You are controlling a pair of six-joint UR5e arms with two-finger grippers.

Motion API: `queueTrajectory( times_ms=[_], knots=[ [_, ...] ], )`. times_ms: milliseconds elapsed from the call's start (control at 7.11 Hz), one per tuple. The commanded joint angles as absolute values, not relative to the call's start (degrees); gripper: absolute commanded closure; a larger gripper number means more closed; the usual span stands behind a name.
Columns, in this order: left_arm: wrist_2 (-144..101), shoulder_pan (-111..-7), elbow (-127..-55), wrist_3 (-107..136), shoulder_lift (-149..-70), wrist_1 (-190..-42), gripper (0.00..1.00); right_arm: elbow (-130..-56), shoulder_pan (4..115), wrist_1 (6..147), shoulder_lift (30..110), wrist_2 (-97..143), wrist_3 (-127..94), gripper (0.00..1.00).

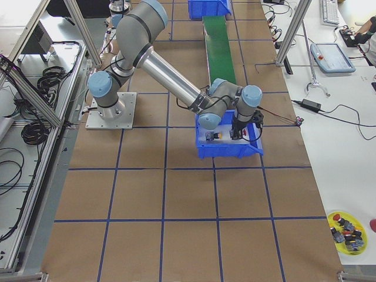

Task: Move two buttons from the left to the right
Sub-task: 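Lower the red button into the bin and open the right gripper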

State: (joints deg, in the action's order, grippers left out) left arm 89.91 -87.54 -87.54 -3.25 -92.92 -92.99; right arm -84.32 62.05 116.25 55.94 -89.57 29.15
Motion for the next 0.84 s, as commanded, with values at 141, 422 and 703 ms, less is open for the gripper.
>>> queueTrajectory(
  times_ms=[141,422,703],
  knots=[
    [89.9,-87.5,-87.5,-3.3,-92.9,-93.0,0.0,-84.2,62.1,116.4,55.9,-89.1,29.1,0.0],
    [89.9,-87.5,-87.5,-3.3,-92.9,-93.0,0.0,-83.2,62.1,116.2,57.3,-88.9,28.7,0.0],
    [89.9,-87.5,-87.5,-3.2,-93.0,-93.0,0.0,-80.3,62.2,111.4,61.9,-89.4,28.7,0.0]
  ],
)
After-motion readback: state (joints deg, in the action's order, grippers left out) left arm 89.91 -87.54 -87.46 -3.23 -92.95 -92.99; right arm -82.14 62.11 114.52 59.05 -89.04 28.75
